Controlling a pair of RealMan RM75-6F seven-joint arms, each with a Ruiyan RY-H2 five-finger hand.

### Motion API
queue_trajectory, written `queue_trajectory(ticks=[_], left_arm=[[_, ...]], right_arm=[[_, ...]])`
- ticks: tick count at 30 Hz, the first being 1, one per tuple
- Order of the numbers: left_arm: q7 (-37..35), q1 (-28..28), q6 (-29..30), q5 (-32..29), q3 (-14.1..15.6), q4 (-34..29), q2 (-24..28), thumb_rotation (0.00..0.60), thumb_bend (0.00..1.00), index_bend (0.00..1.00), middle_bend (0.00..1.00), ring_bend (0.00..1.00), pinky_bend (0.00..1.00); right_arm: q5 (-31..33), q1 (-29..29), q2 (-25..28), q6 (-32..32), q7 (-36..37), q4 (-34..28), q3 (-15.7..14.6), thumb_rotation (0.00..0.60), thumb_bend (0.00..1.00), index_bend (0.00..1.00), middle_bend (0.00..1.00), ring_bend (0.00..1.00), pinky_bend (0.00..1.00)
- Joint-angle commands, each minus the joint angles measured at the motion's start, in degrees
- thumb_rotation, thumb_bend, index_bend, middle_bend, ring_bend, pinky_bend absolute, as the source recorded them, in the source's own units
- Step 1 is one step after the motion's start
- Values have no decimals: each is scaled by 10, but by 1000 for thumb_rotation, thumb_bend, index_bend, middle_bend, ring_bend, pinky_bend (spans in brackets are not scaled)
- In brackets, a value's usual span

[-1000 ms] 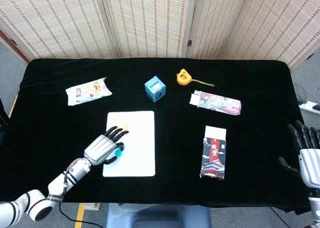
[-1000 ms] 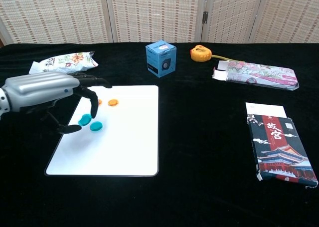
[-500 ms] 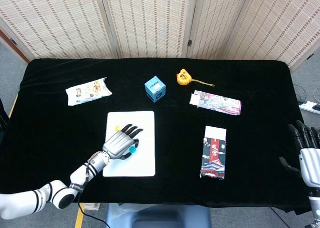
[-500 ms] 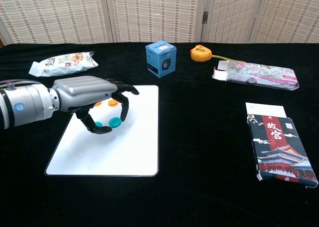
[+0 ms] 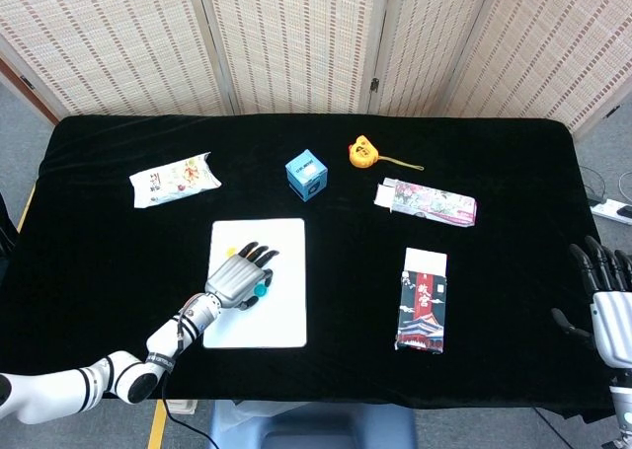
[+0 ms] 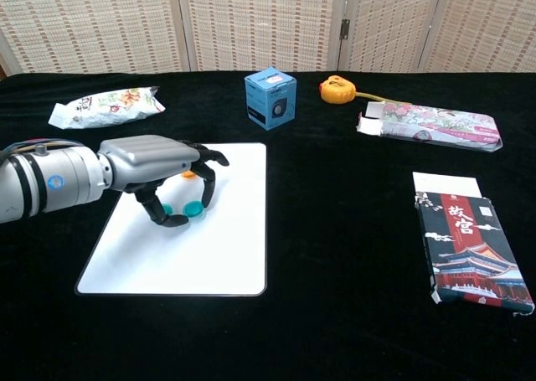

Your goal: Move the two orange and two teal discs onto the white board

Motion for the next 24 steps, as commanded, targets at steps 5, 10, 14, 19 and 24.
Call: queue_trajectory(ticks=[5,10,14,19,24], left_arm=[[-4,2,4,-2,10,4,1,600,407,449,85,0,0],[-8,2,7,-2,14,5,3,600,406,411,85,0,0],[-22,5,13,2,15,-1,9,600,406,306,69,0,0],[-75,19,44,26,8,-32,36,600,406,156,56,0,0],[-137,46,98,52,-3,-62,80,600,406,142,56,0,0]], right_arm=[[-1,0,-1,0,-2,-1,0,600,270,0,0,0,0],[0,1,-1,-1,-3,-2,0,600,269,0,0,0,0],[-1,1,0,0,-4,-3,0,600,269,0,0,0,0],[1,1,2,0,-4,-5,1,600,269,0,0,0,0],[3,0,6,1,-2,-5,2,600,269,0,0,0,0]])
